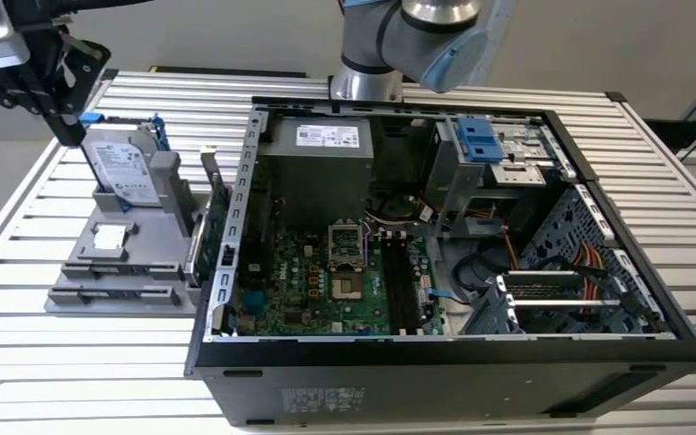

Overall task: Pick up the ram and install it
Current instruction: 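Reach for the ram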

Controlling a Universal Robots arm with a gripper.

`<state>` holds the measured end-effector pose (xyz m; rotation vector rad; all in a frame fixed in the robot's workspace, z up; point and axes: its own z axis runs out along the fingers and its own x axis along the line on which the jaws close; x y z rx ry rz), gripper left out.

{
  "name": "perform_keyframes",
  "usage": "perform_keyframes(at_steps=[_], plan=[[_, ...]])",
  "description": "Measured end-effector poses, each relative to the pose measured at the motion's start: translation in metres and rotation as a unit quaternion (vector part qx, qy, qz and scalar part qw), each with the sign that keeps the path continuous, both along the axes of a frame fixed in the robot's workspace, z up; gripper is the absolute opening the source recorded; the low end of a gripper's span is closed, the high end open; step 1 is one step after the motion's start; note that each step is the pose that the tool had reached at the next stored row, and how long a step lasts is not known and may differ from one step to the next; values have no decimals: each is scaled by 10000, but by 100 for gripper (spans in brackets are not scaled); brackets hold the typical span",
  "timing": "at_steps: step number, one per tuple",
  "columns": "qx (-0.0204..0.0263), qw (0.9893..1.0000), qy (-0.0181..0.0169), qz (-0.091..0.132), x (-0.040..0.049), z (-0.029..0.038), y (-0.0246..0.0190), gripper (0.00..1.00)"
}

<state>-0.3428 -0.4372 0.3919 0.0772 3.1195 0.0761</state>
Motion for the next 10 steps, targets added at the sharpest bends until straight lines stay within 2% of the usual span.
perform_keyframes(at_steps=[5,10], plan=[[4,10000,0,43,-17,-1,-65,0],[6,9999,0,108,-31,-3,-100,0]])
